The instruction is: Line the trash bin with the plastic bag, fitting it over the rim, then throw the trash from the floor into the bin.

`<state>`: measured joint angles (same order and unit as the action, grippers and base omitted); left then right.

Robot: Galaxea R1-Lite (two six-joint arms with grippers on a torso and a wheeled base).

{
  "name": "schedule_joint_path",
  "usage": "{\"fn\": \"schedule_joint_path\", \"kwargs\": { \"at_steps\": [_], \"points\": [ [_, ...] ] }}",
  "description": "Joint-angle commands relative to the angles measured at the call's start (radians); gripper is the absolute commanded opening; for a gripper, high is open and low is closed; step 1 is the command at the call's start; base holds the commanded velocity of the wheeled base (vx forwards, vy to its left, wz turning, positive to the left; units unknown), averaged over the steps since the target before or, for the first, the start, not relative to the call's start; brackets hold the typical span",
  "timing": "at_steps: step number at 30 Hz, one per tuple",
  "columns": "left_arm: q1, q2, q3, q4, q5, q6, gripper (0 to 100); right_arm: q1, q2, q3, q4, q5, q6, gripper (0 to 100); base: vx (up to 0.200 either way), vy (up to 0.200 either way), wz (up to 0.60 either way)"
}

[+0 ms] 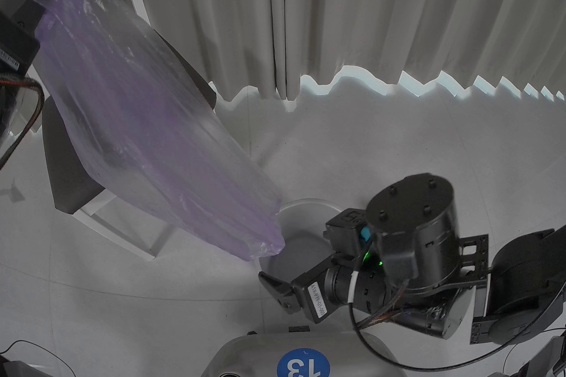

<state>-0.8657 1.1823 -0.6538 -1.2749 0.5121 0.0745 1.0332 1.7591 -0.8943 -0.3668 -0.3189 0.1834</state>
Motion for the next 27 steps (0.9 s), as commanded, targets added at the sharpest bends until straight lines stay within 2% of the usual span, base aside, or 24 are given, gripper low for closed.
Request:
{"fn": "schedule_joint_path", "kwargs": {
  "at_steps": [1, 11, 20, 21, 27],
  "points": [
    [0.002, -0.013, -0.004, 0.000, 0.000, 0.001, 0, 0.021, 0.040, -0.006, -0.004, -0.005, -0.001, 100, 0.000, 0.000, 0.00],
    [0.007, -0.021, -0.003, 0.000, -0.001, 0.013, 0, 0.019, 0.111, -0.011, -0.130, -0.058, -0.028, 100, 0.000, 0.000, 0.00],
    [0.007, -0.023, 0.005, 0.000, -0.003, 0.021, 0, 0.024, 0.174, 0.015, -0.241, -0.129, -0.124, 100, 0.000, 0.000, 0.00],
    [0.008, -0.023, 0.011, 0.000, -0.004, 0.041, 0, 0.024, 0.180, 0.024, -0.262, -0.147, -0.156, 100, 0.000, 0.000, 0.00],
    [0.010, -0.023, 0.013, -0.003, -0.004, 0.047, 0, 0.028, 0.212, 0.034, -0.374, -0.155, -0.203, 100, 0.000, 0.000, 0.00]
  ]
}}
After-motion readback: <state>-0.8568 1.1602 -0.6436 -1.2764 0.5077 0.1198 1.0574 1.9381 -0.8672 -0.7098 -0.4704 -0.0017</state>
